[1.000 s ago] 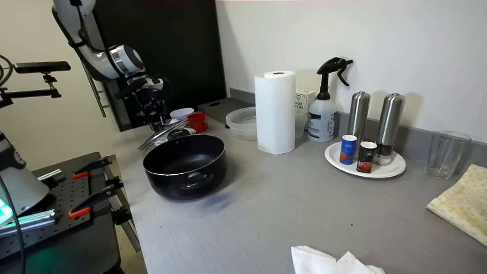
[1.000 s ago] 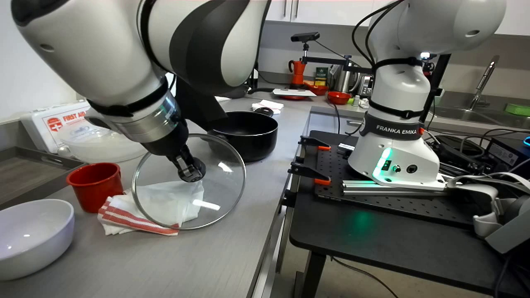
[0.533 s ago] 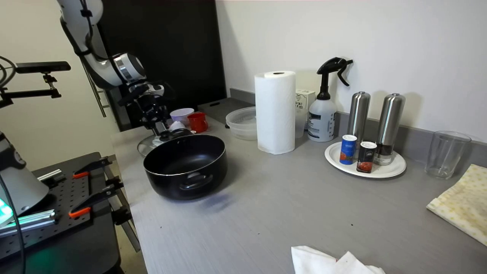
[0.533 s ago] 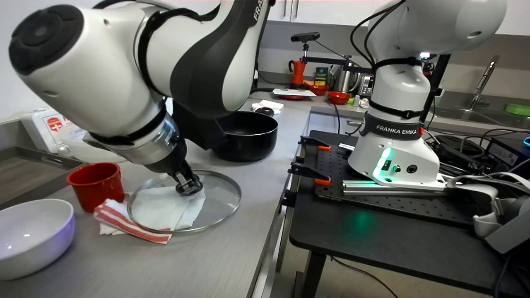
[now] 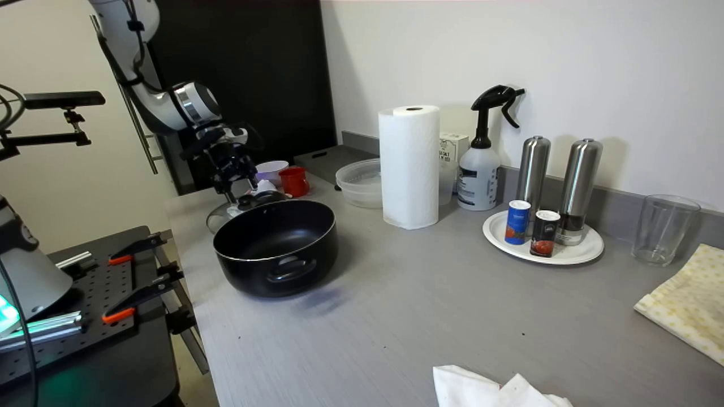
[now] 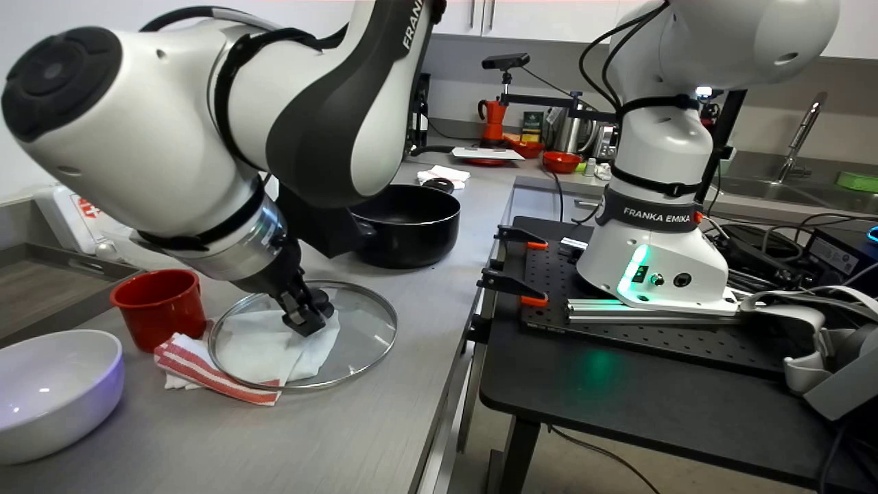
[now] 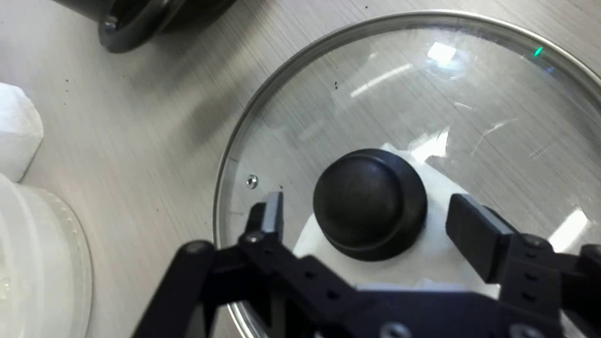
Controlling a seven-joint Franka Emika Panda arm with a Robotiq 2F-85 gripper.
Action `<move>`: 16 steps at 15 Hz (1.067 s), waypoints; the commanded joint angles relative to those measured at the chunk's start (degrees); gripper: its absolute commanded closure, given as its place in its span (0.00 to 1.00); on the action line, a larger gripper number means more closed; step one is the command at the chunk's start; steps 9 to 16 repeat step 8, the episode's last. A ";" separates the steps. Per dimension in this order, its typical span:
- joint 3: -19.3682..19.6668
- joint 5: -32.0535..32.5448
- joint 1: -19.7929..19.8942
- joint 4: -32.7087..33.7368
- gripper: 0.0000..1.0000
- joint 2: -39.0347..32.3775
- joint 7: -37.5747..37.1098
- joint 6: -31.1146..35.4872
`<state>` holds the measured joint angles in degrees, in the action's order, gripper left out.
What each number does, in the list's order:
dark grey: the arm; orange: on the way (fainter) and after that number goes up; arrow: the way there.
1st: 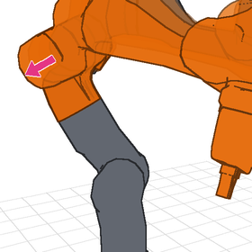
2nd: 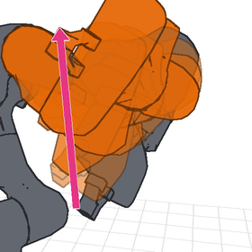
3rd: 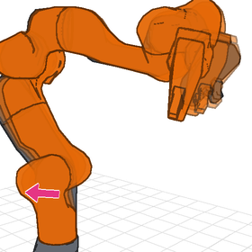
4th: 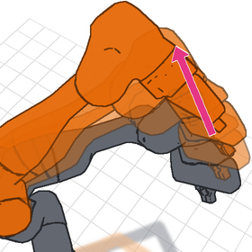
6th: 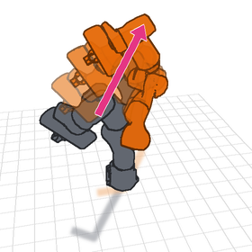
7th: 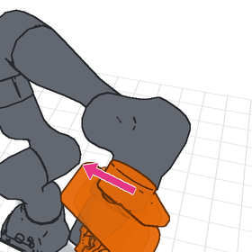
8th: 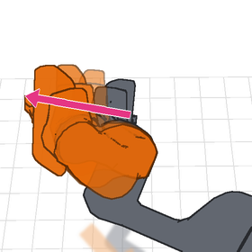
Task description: Remove the glass lid from the black pot.
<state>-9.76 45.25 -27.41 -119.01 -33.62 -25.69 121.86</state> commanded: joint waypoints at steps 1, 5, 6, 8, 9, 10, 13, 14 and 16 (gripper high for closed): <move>-0.37 -0.20 0.01 -0.97 0.00 1.63 -1.21 0.28; -2.33 -2.46 0.46 -5.22 0.00 6.45 -1.08 1.67; -3.25 -3.72 1.08 -7.40 0.00 8.64 -0.38 2.74; -2.25 -2.70 0.10 -3.61 0.00 4.93 -0.15 1.18; -2.25 -2.70 0.10 -3.61 0.00 4.93 -0.15 1.18; -2.25 -2.70 0.10 -3.61 0.00 4.93 -0.15 1.18; -2.25 -2.70 0.10 -3.61 0.00 4.93 -0.15 1.18; -2.25 -2.70 0.10 -3.61 0.00 4.93 -0.15 1.18; -2.25 -2.70 0.10 -3.61 0.00 4.93 -0.15 1.18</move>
